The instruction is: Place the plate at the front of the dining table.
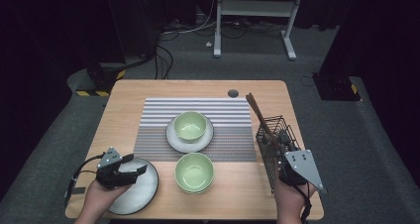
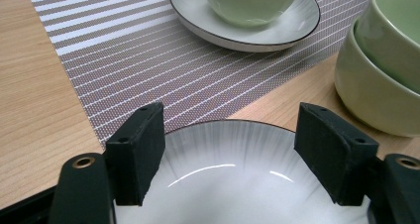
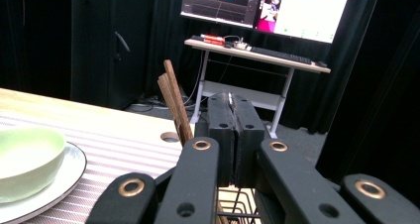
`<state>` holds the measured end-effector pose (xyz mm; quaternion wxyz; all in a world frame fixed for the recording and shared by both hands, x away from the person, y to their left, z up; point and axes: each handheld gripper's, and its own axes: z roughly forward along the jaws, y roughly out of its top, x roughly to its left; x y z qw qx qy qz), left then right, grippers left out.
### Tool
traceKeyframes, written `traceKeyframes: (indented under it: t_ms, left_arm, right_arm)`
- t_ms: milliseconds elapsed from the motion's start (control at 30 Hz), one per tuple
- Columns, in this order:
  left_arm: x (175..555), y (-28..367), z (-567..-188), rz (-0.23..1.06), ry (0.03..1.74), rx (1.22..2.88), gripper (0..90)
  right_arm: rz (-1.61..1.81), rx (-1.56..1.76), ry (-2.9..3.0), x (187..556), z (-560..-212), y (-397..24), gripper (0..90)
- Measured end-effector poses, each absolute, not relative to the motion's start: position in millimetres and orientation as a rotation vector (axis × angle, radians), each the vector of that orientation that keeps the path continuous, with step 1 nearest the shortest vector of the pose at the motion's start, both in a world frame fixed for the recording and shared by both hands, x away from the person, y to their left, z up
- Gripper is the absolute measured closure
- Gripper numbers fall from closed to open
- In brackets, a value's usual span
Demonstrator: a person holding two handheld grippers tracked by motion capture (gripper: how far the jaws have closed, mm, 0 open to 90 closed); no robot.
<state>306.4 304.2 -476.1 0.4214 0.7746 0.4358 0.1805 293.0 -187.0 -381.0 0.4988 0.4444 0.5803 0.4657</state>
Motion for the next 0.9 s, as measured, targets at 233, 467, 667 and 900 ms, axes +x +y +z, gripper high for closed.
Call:
traceKeyframes:
  t_ms: [233,467,667,900]
  left_arm:
    - [306.4,303.1,-476.3,0.449,1.09,1.943,28.1]
    - [306.5,303.5,-476.6,0.449,1.094,1.944,28.1]
    - [306.7,303.7,-476.1,0.446,1.093,1.939,28.1]
    - [307.2,305.1,-475.7,0.441,1.096,1.931,28.2]
  right_arm:
    - [1.127,1.066,1.382,290.3,-377.3,-188.1,88.8]
    - [1.14,1.063,1.363,288.3,-374.8,-189.5,88.9]
    - [1.131,1.049,1.371,289.0,-373.2,-186.0,88.9]
    - [1.136,1.036,1.343,289.2,-364.8,-185.0,88.9]
